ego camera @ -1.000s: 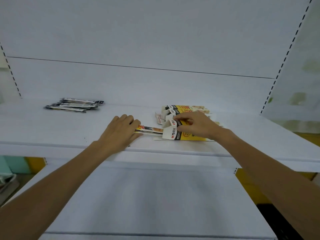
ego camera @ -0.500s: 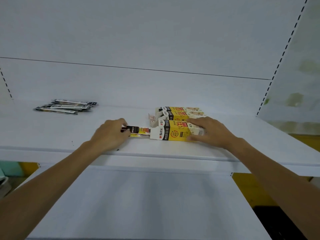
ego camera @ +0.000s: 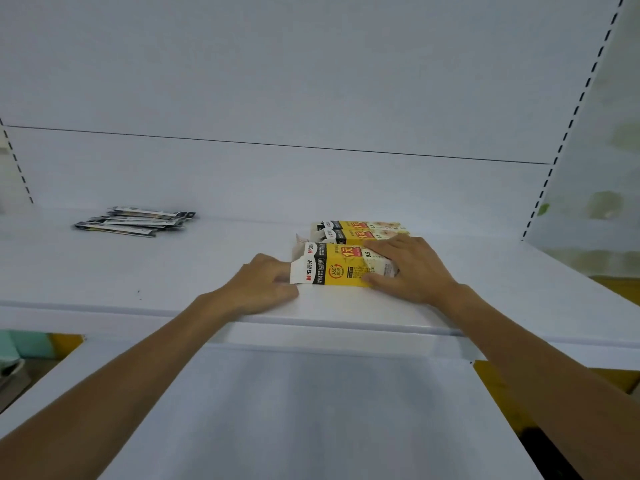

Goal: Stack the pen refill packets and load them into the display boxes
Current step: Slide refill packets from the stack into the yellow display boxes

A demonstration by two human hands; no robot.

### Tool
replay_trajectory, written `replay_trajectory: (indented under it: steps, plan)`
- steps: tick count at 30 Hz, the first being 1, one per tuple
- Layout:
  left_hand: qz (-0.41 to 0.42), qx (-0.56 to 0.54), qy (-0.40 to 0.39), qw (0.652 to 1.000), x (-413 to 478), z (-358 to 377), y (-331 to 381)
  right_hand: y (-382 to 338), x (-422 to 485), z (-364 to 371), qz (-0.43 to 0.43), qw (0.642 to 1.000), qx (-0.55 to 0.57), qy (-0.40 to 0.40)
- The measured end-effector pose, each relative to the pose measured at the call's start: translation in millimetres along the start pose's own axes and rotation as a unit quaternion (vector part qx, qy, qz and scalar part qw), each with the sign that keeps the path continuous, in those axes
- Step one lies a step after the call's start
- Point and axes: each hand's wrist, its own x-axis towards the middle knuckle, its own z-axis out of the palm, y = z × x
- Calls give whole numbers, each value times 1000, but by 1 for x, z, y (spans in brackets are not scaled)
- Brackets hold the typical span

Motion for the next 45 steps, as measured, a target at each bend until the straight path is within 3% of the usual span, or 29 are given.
replay_trajectory:
  steps: [2,6,12,19,28,33,35,39,42,45]
  plan:
    - [-1,-8,-1,1000,-2,-2,3,2,2,1,-4,1000,-7,-5]
    - [-9,32,71,997,-4,-2,7,5,3,3,5,1000,-26,2]
    - [-13,-10,-15,1000,0,-1,13,5,11,13,33,998,-39,33]
    - [-7,-7,46,999,5,-5,12,12,24,18,29,999,-41,0]
    - [-38,26,7,999,34,7,16,25,30,12,13,998,15,-52]
    - [10,13,-8,1000,45,5,21,36,31,14,191,971,98,-103]
    - [12,8,-16,1000,54,4,20,36,36,11,196,965,118,-126]
    - [-4,-1,4,1000,64,7,13,30,40,8,173,971,133,-102]
    - [16,0,43,999,62,2,2,24,42,5,189,973,69,-117]
    - [17,26,60,998,53,-13,-19,10,58,-7,170,981,85,-29]
